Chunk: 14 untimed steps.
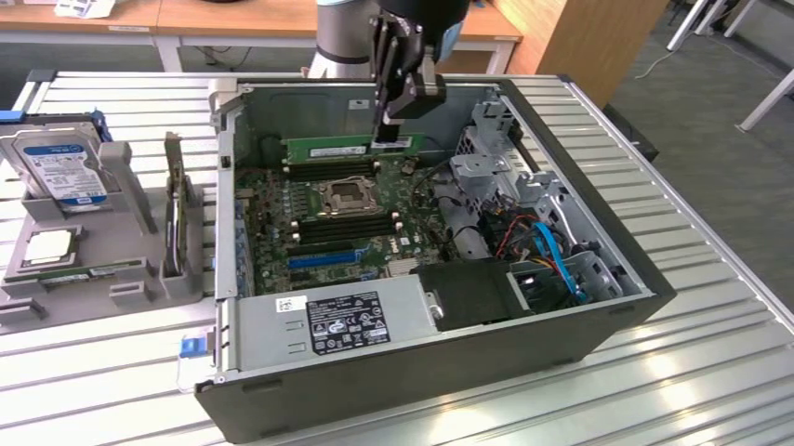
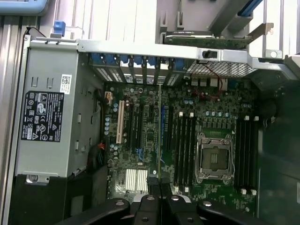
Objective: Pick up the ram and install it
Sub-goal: 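Pick up the ram and move it above insertion slot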
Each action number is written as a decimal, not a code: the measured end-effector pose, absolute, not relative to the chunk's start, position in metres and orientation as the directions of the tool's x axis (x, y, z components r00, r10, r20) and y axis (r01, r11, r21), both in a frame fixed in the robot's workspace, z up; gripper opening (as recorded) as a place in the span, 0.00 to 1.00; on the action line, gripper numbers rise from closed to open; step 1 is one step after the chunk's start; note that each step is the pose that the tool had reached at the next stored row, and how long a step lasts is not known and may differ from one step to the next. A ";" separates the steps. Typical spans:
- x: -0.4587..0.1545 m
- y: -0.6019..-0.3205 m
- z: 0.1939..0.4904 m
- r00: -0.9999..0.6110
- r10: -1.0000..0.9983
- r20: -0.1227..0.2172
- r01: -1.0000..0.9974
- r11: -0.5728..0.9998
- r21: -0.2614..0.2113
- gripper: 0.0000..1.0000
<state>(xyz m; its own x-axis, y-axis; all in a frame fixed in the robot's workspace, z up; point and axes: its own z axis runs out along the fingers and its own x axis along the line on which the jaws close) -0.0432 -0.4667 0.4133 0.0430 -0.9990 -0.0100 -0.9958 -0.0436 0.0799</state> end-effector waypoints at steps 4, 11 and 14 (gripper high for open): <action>-0.036 -0.467 0.413 0.043 -0.999 -0.010 -0.996 -0.044 0.080 0.11; -0.035 -0.466 0.413 0.043 -0.999 -0.010 -0.996 -0.043 0.080 0.11; -0.035 -0.461 0.413 0.042 -0.999 -0.010 -0.996 -0.042 0.080 0.11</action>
<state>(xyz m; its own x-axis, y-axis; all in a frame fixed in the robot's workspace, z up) -0.0353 -0.4606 0.4128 0.0417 -0.9991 -0.0100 -0.9959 -0.0424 0.0800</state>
